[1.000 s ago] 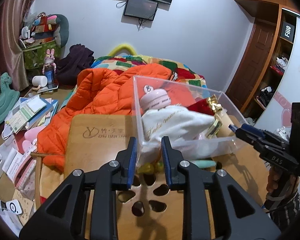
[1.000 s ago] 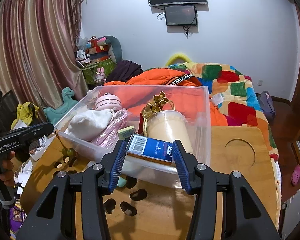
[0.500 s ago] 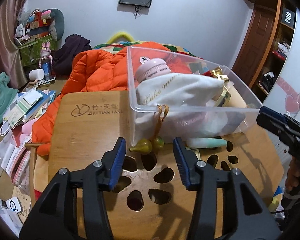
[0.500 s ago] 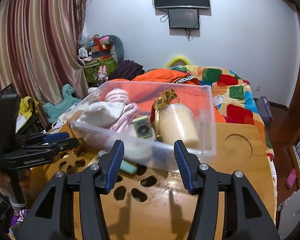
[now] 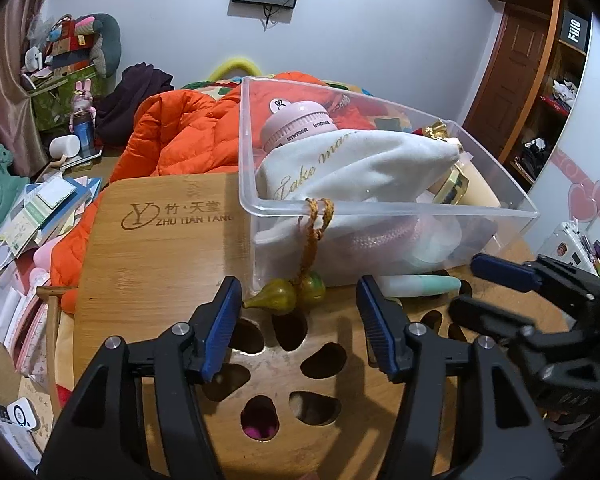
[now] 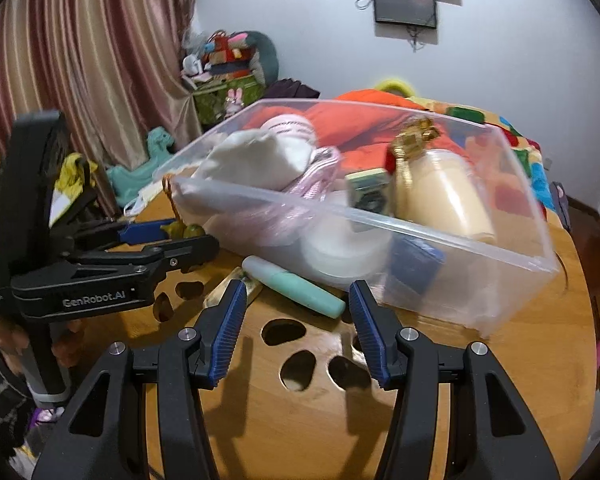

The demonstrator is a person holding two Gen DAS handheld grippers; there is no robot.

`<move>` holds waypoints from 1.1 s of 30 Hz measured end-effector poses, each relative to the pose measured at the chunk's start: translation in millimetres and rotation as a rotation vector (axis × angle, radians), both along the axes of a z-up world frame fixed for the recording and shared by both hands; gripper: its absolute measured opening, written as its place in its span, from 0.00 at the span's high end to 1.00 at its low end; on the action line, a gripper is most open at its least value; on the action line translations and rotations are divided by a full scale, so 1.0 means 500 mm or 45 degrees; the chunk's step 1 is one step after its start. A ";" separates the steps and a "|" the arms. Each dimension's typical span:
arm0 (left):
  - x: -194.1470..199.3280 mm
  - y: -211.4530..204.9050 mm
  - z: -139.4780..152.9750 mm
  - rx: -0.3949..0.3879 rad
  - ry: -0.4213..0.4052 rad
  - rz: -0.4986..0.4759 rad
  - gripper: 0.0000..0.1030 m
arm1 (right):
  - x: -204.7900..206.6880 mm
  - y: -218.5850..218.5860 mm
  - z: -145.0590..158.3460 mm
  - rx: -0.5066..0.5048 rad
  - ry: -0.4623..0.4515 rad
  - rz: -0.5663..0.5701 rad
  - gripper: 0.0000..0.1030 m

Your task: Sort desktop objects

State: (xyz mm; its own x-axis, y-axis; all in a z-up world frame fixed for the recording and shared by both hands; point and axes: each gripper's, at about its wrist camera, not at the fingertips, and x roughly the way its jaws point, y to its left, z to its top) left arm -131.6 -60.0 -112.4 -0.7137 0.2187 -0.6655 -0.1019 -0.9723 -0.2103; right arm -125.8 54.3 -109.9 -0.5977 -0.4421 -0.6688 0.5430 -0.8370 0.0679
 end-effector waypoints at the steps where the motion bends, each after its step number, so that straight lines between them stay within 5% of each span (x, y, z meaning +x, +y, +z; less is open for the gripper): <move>1: 0.000 -0.002 0.000 0.010 0.002 0.003 0.43 | -0.005 -0.008 -0.005 0.021 -0.001 0.012 0.52; 8: -0.009 -0.013 -0.003 0.058 -0.017 0.024 0.43 | -0.025 -0.034 -0.028 0.065 -0.023 0.074 0.54; 12: -0.013 -0.019 -0.006 0.079 -0.032 0.053 0.43 | -0.037 -0.032 -0.035 0.054 -0.065 0.102 0.63; 25: -0.013 -0.007 -0.006 0.056 -0.035 0.078 0.57 | -0.059 -0.023 -0.047 -0.031 -0.179 0.226 0.80; 33: 0.005 -0.023 0.010 0.065 0.024 0.125 0.64 | -0.042 -0.012 -0.052 -0.080 -0.194 0.223 0.83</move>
